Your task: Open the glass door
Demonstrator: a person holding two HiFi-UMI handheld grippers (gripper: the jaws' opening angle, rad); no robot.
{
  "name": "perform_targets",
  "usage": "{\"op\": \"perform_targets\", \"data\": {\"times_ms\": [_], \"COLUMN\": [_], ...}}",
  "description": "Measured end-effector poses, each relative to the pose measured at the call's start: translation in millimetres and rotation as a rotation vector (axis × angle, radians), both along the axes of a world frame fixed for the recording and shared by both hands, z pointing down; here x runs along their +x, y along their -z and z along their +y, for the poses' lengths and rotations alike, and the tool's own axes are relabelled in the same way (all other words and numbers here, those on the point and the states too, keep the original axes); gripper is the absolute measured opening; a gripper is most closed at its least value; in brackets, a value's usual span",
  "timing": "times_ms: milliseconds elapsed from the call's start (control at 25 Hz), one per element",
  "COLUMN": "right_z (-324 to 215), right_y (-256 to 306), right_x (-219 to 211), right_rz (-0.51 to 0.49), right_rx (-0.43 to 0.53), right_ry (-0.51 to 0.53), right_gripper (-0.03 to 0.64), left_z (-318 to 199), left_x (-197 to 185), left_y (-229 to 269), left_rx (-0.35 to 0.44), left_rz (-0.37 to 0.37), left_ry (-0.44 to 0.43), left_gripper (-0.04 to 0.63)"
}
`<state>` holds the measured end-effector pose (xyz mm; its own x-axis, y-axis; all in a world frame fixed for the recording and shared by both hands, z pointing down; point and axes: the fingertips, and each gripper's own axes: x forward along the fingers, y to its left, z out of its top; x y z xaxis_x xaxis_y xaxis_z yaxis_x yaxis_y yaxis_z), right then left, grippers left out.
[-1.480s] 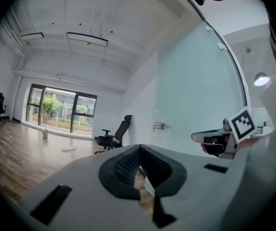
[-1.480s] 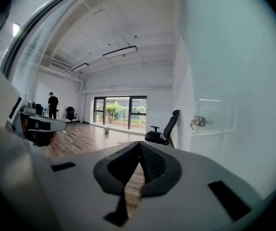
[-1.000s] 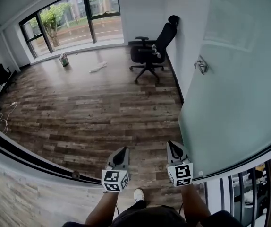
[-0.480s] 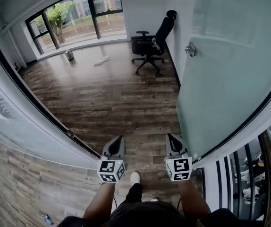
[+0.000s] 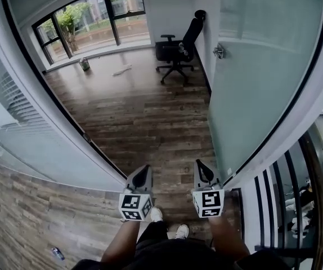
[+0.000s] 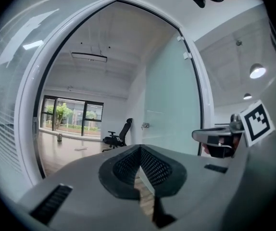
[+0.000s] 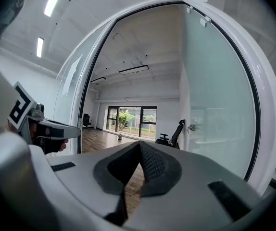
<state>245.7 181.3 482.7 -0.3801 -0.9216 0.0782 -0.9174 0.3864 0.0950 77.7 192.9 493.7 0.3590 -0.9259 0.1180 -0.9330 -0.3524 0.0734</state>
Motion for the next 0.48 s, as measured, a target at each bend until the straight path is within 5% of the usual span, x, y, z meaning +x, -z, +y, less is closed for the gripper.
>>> {"op": "perform_targets", "data": {"times_ms": [480], "right_z": [62], "right_y": [10], "right_x": [-26], "right_rz": [-0.033], "right_rx": [0.005], "right_ry": [-0.009], "right_gripper": [0.014], "left_z": [60], "left_x": [-19], "left_y": [10], "left_rx": [-0.019], "left_rz": [0.004], "left_ry": [-0.024], "left_gripper": [0.003]}}
